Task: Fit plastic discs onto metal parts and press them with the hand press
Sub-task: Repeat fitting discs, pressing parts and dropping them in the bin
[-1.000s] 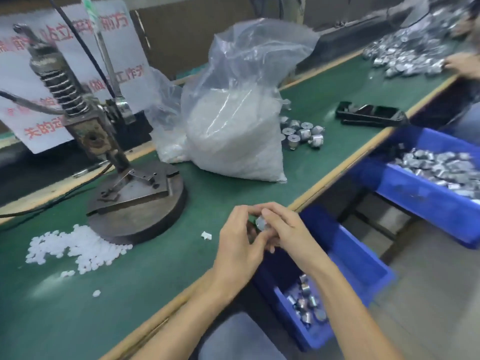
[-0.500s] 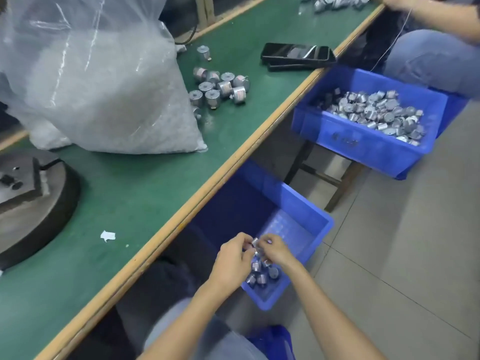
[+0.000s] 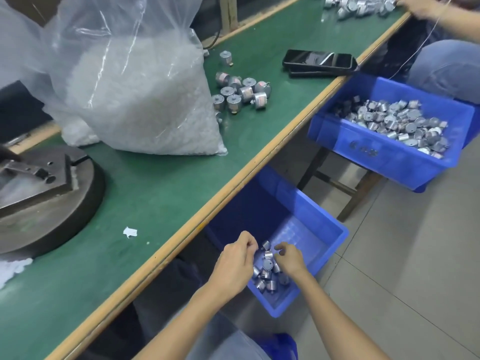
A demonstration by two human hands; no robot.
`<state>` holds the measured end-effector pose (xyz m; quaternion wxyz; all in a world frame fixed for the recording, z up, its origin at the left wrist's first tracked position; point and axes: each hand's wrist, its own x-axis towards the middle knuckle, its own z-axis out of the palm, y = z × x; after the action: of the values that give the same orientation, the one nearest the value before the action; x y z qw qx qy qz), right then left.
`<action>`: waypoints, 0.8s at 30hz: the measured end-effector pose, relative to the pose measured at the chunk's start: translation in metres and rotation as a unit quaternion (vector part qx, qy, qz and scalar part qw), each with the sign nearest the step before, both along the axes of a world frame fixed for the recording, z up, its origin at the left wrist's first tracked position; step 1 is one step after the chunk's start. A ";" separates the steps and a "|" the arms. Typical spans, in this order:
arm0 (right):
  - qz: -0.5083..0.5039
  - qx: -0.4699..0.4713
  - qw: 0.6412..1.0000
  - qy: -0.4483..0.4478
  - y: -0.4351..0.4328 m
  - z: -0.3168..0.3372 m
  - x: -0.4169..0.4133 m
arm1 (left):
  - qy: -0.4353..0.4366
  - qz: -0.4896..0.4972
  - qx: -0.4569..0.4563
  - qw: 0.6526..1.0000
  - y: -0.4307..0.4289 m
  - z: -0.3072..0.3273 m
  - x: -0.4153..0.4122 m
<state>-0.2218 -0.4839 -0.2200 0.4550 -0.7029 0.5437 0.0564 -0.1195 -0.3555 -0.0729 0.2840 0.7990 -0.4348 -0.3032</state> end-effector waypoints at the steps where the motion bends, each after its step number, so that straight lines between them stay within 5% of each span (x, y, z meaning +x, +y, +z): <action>1: -0.005 -0.008 1.000 -0.011 0.000 0.006 0.002 | -0.002 0.001 -0.006 1.000 0.001 0.004 0.000; 5: -0.040 -0.040 0.988 -0.141 0.007 0.048 0.017 | -0.013 -0.003 -0.042 0.999 0.007 0.022 0.001; 13: -0.007 -0.126 0.892 -0.433 0.038 0.185 0.068 | -0.042 0.024 -0.161 0.986 0.023 0.083 0.018; 24: 0.138 -0.088 0.841 -0.516 0.112 0.250 0.146 | -0.046 0.179 -0.264 0.947 0.097 0.128 0.065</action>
<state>-0.0759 -0.3715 0.0296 0.5938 -0.7350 0.1303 -0.3002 -0.0548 -0.2587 0.0549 0.5141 0.7731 -0.3619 -0.0841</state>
